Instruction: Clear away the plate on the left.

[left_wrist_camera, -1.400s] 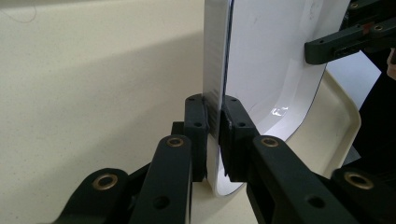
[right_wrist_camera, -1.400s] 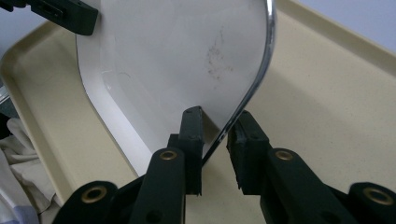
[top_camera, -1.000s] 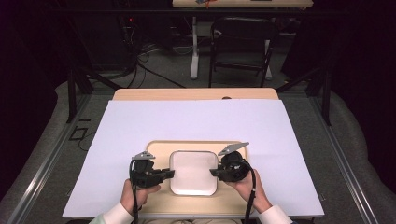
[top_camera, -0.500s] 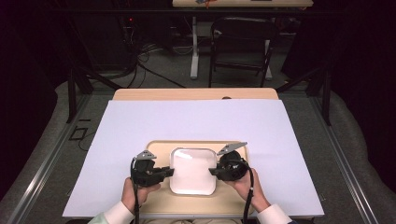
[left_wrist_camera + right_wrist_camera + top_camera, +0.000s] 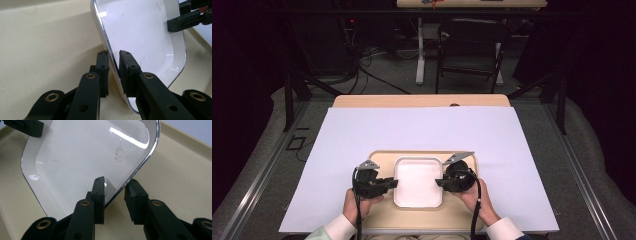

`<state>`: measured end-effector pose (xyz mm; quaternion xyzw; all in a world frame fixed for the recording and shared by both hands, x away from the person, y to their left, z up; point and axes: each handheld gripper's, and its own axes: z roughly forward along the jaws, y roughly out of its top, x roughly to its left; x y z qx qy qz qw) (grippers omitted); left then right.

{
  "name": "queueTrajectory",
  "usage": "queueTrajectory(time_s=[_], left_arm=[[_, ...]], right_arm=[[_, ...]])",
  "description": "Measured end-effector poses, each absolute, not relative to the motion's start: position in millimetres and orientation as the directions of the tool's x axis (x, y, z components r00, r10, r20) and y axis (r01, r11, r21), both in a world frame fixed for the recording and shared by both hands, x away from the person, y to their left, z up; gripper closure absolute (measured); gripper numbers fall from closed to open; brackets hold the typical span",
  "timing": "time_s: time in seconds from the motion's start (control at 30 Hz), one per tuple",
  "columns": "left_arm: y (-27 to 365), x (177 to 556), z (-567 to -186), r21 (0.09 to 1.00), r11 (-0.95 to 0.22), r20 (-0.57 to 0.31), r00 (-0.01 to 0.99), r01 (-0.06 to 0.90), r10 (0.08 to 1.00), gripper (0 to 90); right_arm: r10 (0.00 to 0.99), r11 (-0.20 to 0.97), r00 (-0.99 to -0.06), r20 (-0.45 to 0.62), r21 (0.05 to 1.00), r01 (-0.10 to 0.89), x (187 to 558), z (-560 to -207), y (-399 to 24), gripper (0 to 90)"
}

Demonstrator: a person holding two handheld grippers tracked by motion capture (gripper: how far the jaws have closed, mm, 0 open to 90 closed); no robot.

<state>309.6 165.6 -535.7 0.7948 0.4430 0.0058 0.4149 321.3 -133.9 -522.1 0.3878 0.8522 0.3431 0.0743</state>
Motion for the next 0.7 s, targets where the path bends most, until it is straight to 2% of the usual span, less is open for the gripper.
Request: queueTrajectory(time_s=[0.5,0.7], left_arm=[[166.4,314.4,-537.7,0.659,-0.272,-0.353,0.608,0.701,0.711,77.9],[166.2,315.3,-538.6,0.655,-0.271,-0.351,0.602,0.705,0.717,77.6]], right_arm=[[0.717,0.454,-0.679,0.155,0.635,0.625,326.1,-525.2,-132.9,69.0],[0.725,0.464,-0.677,0.127,0.636,0.616,326.5,-525.6,-130.5,67.6]])
